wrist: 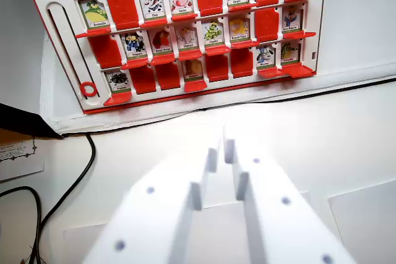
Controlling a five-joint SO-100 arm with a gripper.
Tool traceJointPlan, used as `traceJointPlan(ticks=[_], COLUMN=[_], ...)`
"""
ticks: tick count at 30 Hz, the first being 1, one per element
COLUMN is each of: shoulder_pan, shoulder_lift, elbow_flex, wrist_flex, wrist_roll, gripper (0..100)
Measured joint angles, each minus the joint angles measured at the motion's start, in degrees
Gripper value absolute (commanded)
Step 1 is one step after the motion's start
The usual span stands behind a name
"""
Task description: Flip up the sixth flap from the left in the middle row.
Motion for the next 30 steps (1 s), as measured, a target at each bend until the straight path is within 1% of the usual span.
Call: traceJointPlan(ticks=[2, 6, 9, 12, 24, 26, 30], shoulder_pan=[-0.26, -1.85, -1.32, -1.32, -1.23, -0.79, 1.76], shoulder_lift=[0.00, 0.00, 0.00, 0.00, 0.00, 0.00, 0.00], elbow_flex=[0.00, 0.00, 0.00, 0.00, 0.00, 0.79, 6.24], wrist_flex=[-0.09, -0.70, -0.70, -1.05, -4.13, -5.80, -11.78], wrist_roll=[-0.26, -0.62, -0.88, -1.49, -1.85, -2.90, -5.98], gripper=[0, 0, 0, 0, 0, 0, 0])
